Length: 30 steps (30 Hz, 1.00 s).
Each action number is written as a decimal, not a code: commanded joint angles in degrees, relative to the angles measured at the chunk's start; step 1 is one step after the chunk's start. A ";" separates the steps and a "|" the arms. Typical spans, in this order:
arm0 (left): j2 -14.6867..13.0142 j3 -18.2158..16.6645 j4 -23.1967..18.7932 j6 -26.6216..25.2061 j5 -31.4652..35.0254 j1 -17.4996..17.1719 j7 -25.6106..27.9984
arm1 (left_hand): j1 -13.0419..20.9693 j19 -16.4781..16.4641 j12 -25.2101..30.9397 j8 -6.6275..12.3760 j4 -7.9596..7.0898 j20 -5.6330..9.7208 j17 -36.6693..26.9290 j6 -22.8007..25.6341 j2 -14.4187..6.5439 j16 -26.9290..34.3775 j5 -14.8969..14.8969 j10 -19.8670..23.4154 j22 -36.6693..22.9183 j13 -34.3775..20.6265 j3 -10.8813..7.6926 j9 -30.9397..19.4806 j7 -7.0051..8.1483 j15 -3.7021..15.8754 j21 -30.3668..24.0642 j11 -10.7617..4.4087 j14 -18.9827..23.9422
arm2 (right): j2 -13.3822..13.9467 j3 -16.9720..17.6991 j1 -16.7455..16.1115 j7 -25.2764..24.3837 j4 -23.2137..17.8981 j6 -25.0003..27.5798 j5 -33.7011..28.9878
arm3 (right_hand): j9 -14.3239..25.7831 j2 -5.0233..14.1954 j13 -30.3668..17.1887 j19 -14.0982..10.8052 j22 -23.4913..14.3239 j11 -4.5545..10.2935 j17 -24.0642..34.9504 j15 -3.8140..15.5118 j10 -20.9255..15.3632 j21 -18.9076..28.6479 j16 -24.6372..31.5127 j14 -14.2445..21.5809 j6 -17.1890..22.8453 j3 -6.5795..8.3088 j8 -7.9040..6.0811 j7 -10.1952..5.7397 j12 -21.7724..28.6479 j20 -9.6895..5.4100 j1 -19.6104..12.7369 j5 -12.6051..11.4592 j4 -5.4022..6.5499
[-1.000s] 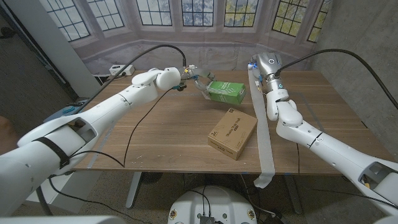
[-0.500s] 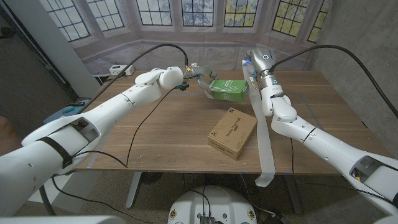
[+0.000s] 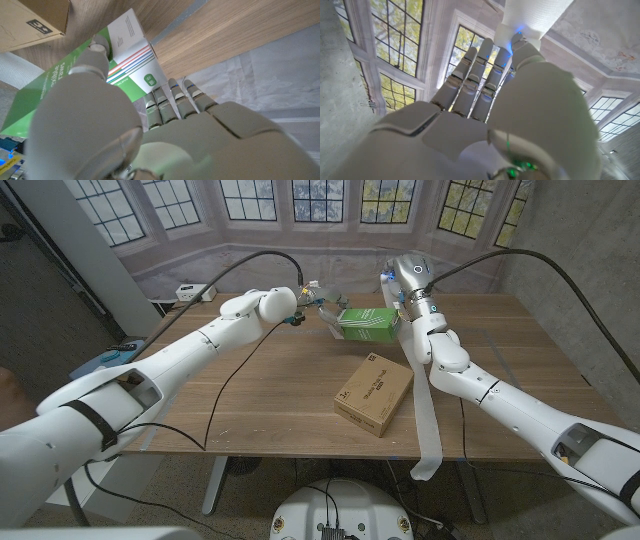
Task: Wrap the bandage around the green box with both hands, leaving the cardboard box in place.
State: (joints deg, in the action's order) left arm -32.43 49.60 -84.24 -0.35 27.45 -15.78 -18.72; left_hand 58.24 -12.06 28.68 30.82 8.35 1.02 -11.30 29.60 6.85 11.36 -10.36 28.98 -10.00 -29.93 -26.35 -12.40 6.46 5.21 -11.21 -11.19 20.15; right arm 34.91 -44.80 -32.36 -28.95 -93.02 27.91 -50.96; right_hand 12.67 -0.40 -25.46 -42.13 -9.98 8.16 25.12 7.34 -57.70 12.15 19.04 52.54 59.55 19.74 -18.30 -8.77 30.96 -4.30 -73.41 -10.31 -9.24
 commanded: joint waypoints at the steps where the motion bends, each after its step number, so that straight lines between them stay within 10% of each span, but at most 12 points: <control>1: 1.31 0.17 -1.22 -6.52 -1.34 0.05 -0.64 | -1.38 0.18 -0.12 0.83 -0.03 -0.03 -0.23 6.21 -5.13 -0.22 0.13 0.26 -0.24 -0.18 0.20 -0.18 0.27 -0.26 0.01 -0.64 -0.18 | -1.21 -0.94 1.19 -0.41 0.47 -0.15 -0.49 | 0.09 0.55 -0.23 -0.61 -0.29 2.42 0.19 6.49 -3.09 0.17 -0.31 0.82 0.42 -0.14 0.31 0.28 0.21 -5.44 -0.20 -0.45 0.12; 30: 3.41 1.91 -0.47 -12.70 -4.60 0.76 1.80 | -1.25 0.45 -0.51 0.83 0.11 -0.33 -0.12 5.92 -5.43 0.01 0.06 0.08 -0.26 -0.47 0.94 -0.17 -0.21 -0.60 -0.08 -0.54 -0.24 | -4.16 -2.35 2.42 -0.91 0.19 -0.75 -0.92 | 0.16 0.61 -0.40 -0.62 -0.30 2.47 0.60 6.49 -3.11 0.16 -1.01 1.12 0.53 -0.37 0.61 0.45 -0.11 -5.37 -0.42 -0.42 0.10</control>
State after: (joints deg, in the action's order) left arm -29.30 51.09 -84.62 -11.02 23.88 -14.98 -17.81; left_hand 58.24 -11.76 28.28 30.82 8.46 0.71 -11.31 29.60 6.85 11.36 -10.36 28.98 -10.00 -30.26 -25.65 -12.36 6.46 4.80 -11.21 -11.18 19.74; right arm 31.98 -46.26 -30.75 -29.80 -93.34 27.85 -51.80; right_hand 12.62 -0.27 -25.66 -42.13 -9.99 7.95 25.38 7.44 -57.91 12.15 18.41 53.04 59.86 19.50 -17.95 -8.46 30.77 -4.30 -73.62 -10.41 -9.00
